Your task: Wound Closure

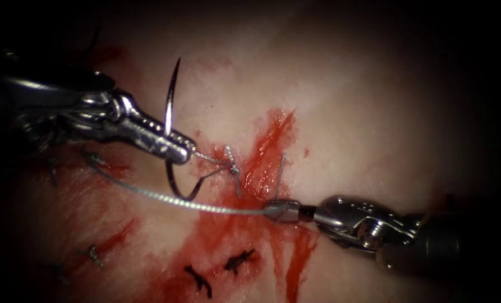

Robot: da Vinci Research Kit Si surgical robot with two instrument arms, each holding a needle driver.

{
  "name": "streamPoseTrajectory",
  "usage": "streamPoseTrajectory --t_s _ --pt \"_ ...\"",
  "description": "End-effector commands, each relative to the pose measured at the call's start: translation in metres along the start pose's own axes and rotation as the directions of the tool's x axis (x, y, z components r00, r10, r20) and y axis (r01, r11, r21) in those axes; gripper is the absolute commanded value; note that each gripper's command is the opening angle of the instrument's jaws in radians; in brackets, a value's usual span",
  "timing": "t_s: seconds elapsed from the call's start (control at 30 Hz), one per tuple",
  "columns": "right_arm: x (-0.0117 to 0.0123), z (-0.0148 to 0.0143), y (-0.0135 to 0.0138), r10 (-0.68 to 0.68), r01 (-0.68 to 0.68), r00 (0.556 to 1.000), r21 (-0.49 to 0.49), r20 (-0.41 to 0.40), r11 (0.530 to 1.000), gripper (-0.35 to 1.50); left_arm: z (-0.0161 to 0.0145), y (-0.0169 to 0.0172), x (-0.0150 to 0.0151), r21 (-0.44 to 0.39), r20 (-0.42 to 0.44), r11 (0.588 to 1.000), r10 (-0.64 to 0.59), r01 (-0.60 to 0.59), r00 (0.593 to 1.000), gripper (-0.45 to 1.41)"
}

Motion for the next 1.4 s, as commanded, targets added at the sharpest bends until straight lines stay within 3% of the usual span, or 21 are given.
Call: streamPoseTrajectory --t_s 0.03,0.23,0.37,0.5,0.67,0.9,1.03,1.17,1.2,1.23,1.33,1.37,1.4 --pt "0.0007 0.0005 -0.001 0.011 -0.01 1.0 0.017 -0.016 1.0 -0.35 0.0 -0.0007 0.0001 0.026 -0.008 1.0 0.009 -0.009 1.0 -0.45" --pt "0.005 -0.0012 -0.0035 0.008 -0.003 0.991 0.041 -0.137 0.999 -0.35 -0.0027 -0.0016 0.0012 0.152 -0.034 0.986 0.079 -0.073 0.996 -0.45" --pt "0.0086 -0.0036 -0.0054 0.001 0.009 0.978 0.047 -0.207 0.999 -0.35 -0.0057 -0.0024 0.0021 0.319 -0.014 0.936 0.164 -0.151 0.986 -0.45" --pt "0.0119 -0.0059 -0.0063 -0.008 0.015 0.972 0.031 -0.236 0.999 -0.35 -0.0087 -0.0035 0.0027 0.456 0.055 0.857 0.244 -0.242 0.968 -0.45" --pt "0.0145 -0.0082 -0.0055 0.028 -0.023 0.947 0.02 -0.319 1.0 -0.35 -0.0121 -0.0055 0.0031 0.656 0.127 0.693 0.288 -0.299 0.949 -0.45" --pt "0.0135 -0.0081 -0.0041 0.014 -0.014 0.943 0.002 -0.331 1.0 -0.35 -0.0139 -0.0083 0.0024 0.763 0.207 0.559 0.264 -0.324 0.942 -0.45" --pt "0.0124 -0.0072 -0.0042 0.002 0.0 0.945 0.006 -0.328 1.0 -0.32 -0.0134 -0.0084 0.0017 0.73 0.204 0.615 0.221 -0.299 0.954 -0.45" --pt "0.0117 -0.0068 -0.0044 -0.005 0.01 0.947 0.016 -0.321 1.0 -0.21 -0.0131 -0.0083 0.0015 0.707 0.276 0.584 0.292 -0.4 0.916 -0.23" --pt "0.0116 -0.0067 -0.0044 -0.006 0.012 0.948 0.019 -0.319 1.0 -0.18 -0.0131 -0.0083 0.0013 0.694 0.308 0.574 0.308 -0.434 0.9 -0.06" --pt "0.0115 -0.0067 -0.0044 -0.007 0.013 0.948 0.019 -0.319 1.0 -0.18 -0.0132 -0.0083 0.0012 0.671 0.338 0.572 0.33 -0.472 0.881 0.24" --pt "0.0112 -0.0065 -0.0044 -0.009 0.016 0.948 0.018 -0.319 1.0 -0.15 -0.0139 -0.0079 0.0008 0.599 0.373 0.624 0.337 -0.502 0.864 0.79" --pt "0.0112 -0.0065 -0.0044 -0.01 0.017 0.948 0.018 -0.319 1.0 -0.15 -0.0142 -0.0078 0.0009 0.589 0.376 0.633 0.336 -0.503 0.863 0.74" --pt "0.0111 -0.0064 -0.0045 -0.011 0.018 0.948 0.018 -0.319 1.0 -0.16 -0.0145 -0.0077 0.001 0.587 0.377 0.634 0.337 -0.504 0.863 0.54"
